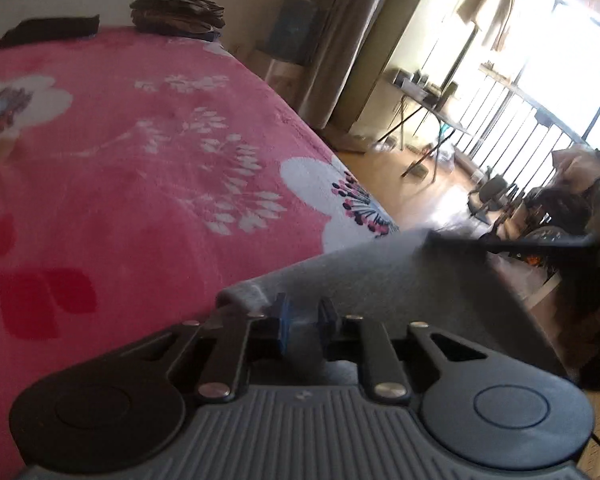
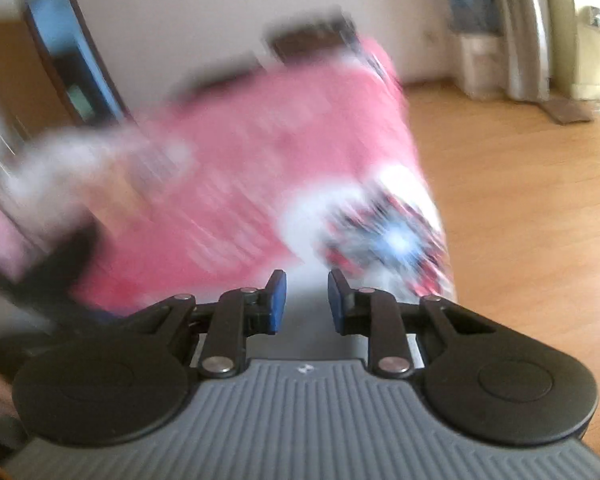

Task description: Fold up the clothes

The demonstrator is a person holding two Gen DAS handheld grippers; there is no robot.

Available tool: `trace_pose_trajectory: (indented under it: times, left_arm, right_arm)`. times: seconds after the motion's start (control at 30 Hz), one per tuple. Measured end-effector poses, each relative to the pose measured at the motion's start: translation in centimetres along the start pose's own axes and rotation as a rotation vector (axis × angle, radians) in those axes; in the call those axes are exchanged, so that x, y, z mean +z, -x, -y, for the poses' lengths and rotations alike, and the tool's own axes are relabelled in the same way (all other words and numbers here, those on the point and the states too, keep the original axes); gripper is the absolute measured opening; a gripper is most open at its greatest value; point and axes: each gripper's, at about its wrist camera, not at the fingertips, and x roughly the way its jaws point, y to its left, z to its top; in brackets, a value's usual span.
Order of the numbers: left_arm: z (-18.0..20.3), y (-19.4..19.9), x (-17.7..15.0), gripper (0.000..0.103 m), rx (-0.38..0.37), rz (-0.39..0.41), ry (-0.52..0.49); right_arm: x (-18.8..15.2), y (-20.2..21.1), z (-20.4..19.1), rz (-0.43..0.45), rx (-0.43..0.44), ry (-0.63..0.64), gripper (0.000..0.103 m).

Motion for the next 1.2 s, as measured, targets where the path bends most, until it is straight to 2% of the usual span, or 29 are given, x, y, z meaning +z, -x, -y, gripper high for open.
trace_pose_trajectory:
  times: [0.07,0.13,0.27,0.37,0.4,0.5,0.57,0.63,0.7,0.73,0.8,0.87,0.93,0.97,1.03,1.13,1.2]
  left_arm:
    - [-0.3,0.0,-0.1,0.016,-0.008,0.001,-0.003]
    - [-0.5,0.1,-0.3,0.016,-0.012,0.001,-0.013]
    - [-0.7,-0.3,-0.2,0.016,-0.017,0.006,0.001]
    - [0.1,0.0,0.0,0.017,-0.016,0.000,-0.021]
    - [0.7,0.5,-0.1,0.020,-0.025,-0.001,-0.045]
    - [2.3,2.2,-0.5,0.031,-0.051,-0.004,-0.117]
    - [3.5,3.3,-0.8,0.031,-0.068,-0.006,-0.165]
    - [4.6,4.4,-1.1,0.030,-0.085,-0.008,-0.212]
    - [5.4,4.7,-2.0,0.030,-0.089,-0.031,-0.263]
    - [5.6,4.1,-3.0,0.030,-0.079,-0.061,-0.290]
    - [5.6,3.4,-4.3,0.030,-0.071,-0.100,-0.313]
    - [5.1,3.4,-4.0,0.030,-0.085,-0.099,-0.280]
    - [4.9,4.0,-3.8,0.025,-0.097,-0.088,-0.262]
    - [5.0,4.8,-3.7,0.025,-0.100,-0.074,-0.265]
    - [5.2,6.3,-3.6,0.027,-0.114,-0.055,-0.263]
    - [5.3,7.2,-4.8,0.027,-0.149,-0.081,-0.237]
    - [5.7,6.6,-6.3,0.029,-0.137,-0.116,-0.252]
  right_arm:
    - [-1.3,-1.4,0.9,-0.010,0.007,-0.002,0.018]
    - [-0.8,-0.9,1.0,-0.017,0.009,-0.027,0.016]
    - [0.2,1.7,0.7,0.061,0.009,-0.072,0.017]
    - [-1.4,-0.7,1.4,-0.048,-0.068,-0.038,0.015]
    - [-1.8,-0.7,1.3,-0.038,-0.071,-0.023,0.015]
    - [-0.4,2.6,0.9,-0.024,-0.090,-0.062,0.017]
    - [-0.3,6.3,0.0,0.022,-0.072,-0.012,0.017]
    - [-0.9,8.8,-0.6,0.020,-0.036,0.012,0.017]
    - [-2.6,10.5,-1.3,-0.021,0.014,0.048,0.017]
    - [-3.7,10.4,-1.6,-0.048,0.004,0.067,0.017]
    - [-5.7,9.5,-1.5,-0.115,-0.037,0.064,0.016]
    - [-8.2,7.5,0.1,-0.168,-0.104,-0.019,0.020]
    - [-8.6,7.8,2.2,-0.137,-0.056,-0.187,0.020]
    - [-8.3,8.5,2.4,-0.122,-0.046,-0.217,0.020]
    - [-7.6,10.4,1.4,-0.080,-0.042,-0.148,0.019]
    - [-7.1,13.6,-0.4,-0.028,0.036,-0.037,0.019]
    - [-7.7,13.9,-1.3,-0.045,0.083,0.022,0.019]
